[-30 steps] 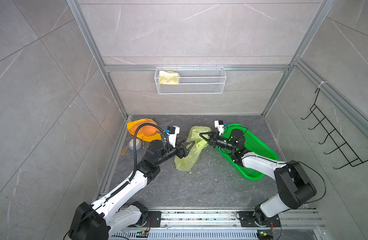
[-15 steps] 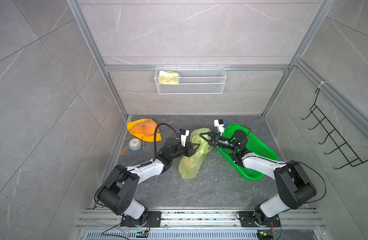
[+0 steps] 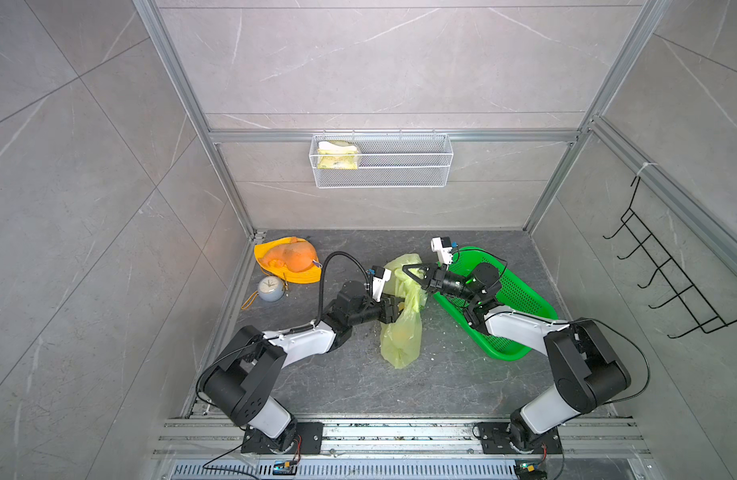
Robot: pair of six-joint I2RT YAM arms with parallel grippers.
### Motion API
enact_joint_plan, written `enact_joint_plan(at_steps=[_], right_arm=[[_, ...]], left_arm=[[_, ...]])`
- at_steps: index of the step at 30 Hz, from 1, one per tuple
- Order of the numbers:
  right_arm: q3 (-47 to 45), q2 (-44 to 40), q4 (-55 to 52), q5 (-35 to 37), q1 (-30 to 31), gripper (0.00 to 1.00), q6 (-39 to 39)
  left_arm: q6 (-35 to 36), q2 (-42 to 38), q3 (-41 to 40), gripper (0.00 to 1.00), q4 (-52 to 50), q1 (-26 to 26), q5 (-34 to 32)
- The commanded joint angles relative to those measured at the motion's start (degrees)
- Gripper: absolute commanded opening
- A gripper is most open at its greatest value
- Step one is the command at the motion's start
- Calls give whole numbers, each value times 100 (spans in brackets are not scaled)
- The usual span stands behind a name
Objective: Place the pears into plastic bags & tie knots
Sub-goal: Tie the plastic bag at the center of the board.
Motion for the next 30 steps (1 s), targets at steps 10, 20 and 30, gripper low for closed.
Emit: enact_joint_plan(at_steps=[10,20,30], right_arm=[[-266,157,968,-185,-79,0,409],[-279,249,1114,-131,-81,0,528],[-263,390,1239,-52,-85,0,608]], left_arm=[[-716,-1259,239,68,721,569,107],[-1275,-303,612,61,1628,559,521],[-1537,112,745,51,2053,401,944]])
